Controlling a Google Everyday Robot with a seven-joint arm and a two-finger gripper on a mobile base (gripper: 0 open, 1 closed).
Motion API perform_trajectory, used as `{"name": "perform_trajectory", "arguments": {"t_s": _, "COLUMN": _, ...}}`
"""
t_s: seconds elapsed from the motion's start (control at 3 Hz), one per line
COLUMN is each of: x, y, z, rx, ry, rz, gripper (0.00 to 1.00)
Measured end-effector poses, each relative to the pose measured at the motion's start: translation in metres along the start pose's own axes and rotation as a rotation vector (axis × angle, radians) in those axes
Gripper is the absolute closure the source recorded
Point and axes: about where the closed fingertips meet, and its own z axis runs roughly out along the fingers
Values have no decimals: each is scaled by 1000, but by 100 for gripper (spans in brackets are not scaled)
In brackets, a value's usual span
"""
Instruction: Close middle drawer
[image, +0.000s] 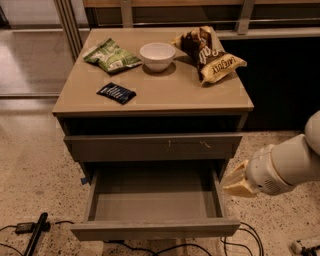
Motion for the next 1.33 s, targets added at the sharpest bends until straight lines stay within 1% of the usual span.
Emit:
{"name": "perform_trajectory", "arguments": {"t_s": 0.33, "x": 16, "y": 5, "z": 36, "rx": -3, "ry": -17, "rz": 73, "gripper": 100}}
{"name": "perform_trajectory", "arguments": {"t_s": 0.67, "x": 34, "y": 5, "z": 70, "rx": 39, "ry": -68, "rz": 117, "gripper": 100}}
{"name": "perform_trajectory", "arguments": {"t_s": 1.0, "x": 35, "y": 4, "z": 73, "rx": 38, "ry": -64, "rz": 118, "gripper": 100}}
{"name": "perform_trajectory", "arguments": {"t_s": 1.33, "x": 38, "y": 4, "z": 85, "rx": 35, "ry": -48, "rz": 123, "gripper": 100}}
